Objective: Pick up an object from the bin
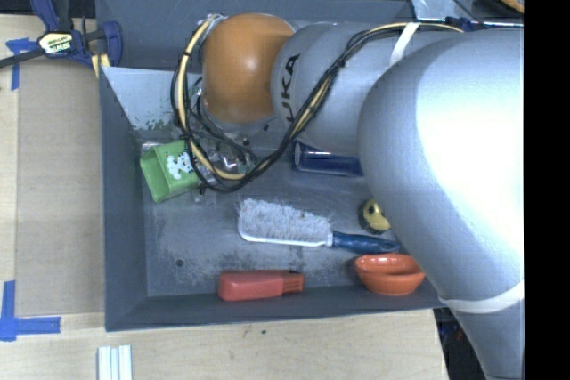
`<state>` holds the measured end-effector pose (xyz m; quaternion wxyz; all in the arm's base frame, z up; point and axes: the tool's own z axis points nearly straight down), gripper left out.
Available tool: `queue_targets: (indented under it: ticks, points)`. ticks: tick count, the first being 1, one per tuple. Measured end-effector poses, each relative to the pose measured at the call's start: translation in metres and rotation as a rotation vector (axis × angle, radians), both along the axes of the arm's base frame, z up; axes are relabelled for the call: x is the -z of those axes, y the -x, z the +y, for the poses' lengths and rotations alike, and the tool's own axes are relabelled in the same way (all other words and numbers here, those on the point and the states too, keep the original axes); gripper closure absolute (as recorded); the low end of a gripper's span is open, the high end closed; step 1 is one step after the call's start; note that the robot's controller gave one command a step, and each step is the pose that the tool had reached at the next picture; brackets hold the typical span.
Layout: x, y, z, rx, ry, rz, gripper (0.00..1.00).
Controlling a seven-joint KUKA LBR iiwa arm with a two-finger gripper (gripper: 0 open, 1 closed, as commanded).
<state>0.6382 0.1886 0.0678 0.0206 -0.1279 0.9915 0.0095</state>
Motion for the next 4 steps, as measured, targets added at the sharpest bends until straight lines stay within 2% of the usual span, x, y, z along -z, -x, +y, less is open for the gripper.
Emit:
queue_targets:
  ticks: [4]
  points:
    - [0.0,0.0,-0.0001,0.001,0.0,0.0,0.0]
